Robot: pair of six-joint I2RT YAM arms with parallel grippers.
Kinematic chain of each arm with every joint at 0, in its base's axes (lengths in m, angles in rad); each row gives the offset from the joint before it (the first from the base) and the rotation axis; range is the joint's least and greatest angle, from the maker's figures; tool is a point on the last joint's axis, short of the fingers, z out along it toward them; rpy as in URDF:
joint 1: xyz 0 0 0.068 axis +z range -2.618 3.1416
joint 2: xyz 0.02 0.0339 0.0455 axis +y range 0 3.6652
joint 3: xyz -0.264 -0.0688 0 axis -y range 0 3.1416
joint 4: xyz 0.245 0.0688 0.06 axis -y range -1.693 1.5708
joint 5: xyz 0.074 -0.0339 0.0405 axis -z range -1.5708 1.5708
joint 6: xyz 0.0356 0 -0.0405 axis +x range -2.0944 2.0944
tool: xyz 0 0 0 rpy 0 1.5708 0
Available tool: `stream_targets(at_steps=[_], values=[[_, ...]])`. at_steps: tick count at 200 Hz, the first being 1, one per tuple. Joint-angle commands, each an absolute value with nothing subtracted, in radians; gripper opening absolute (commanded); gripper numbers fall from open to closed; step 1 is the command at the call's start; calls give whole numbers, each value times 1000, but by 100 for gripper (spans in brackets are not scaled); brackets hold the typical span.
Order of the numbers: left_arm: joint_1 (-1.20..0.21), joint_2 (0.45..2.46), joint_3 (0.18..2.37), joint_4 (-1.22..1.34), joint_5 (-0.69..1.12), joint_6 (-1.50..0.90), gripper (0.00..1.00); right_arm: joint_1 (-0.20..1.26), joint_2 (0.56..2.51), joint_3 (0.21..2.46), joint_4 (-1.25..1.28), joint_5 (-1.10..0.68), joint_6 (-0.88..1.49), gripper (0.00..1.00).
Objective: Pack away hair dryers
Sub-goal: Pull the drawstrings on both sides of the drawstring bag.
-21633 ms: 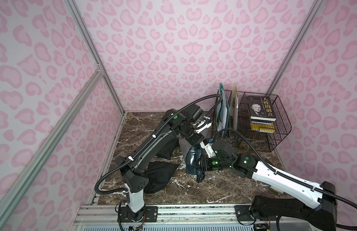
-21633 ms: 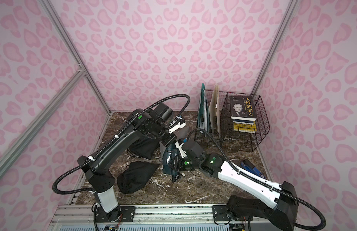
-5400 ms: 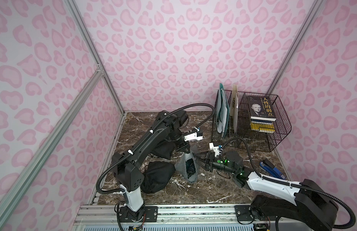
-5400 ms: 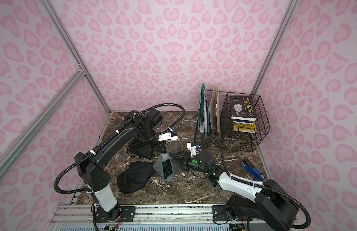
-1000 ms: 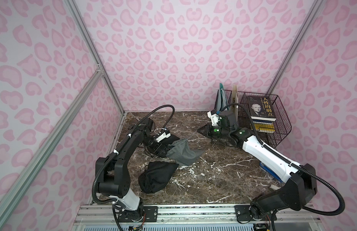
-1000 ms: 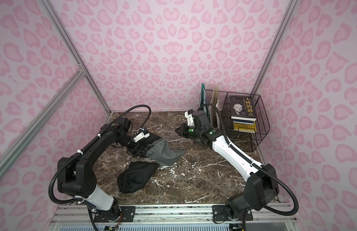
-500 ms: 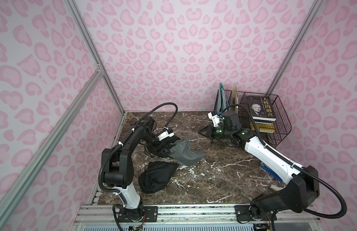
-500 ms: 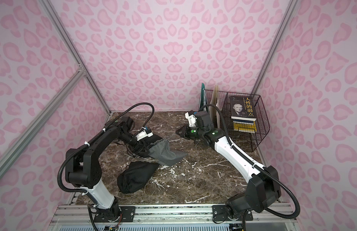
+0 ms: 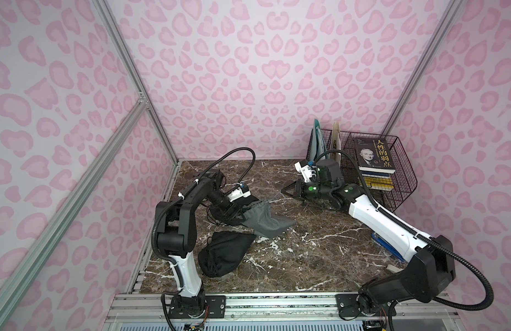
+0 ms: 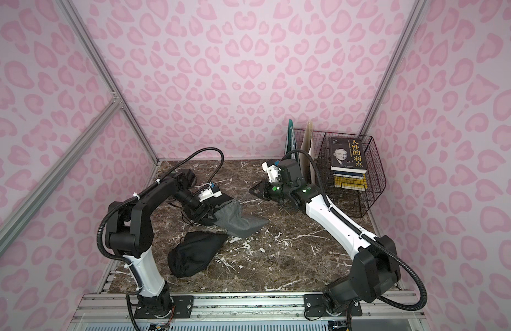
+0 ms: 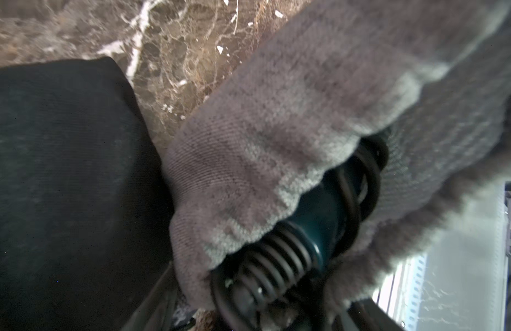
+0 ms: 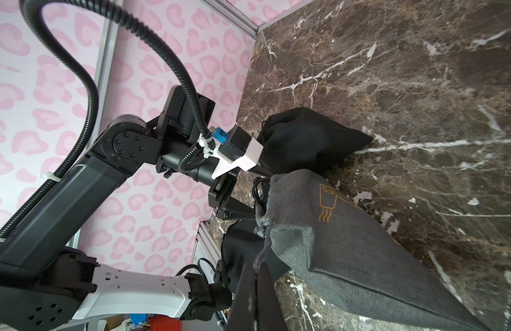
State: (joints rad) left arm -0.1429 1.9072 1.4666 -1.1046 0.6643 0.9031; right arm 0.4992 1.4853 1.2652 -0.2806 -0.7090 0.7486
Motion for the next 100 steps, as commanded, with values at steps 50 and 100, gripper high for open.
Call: stream_targets(at_steps=[50,100], values=[[-161,1954,1494,-1240,696,1012,75,494,1511,1296,-264,-732,737,0],[-165,1954,1489,-1320,650,1074,63,489,1520,1313,-262,-733,736,0]])
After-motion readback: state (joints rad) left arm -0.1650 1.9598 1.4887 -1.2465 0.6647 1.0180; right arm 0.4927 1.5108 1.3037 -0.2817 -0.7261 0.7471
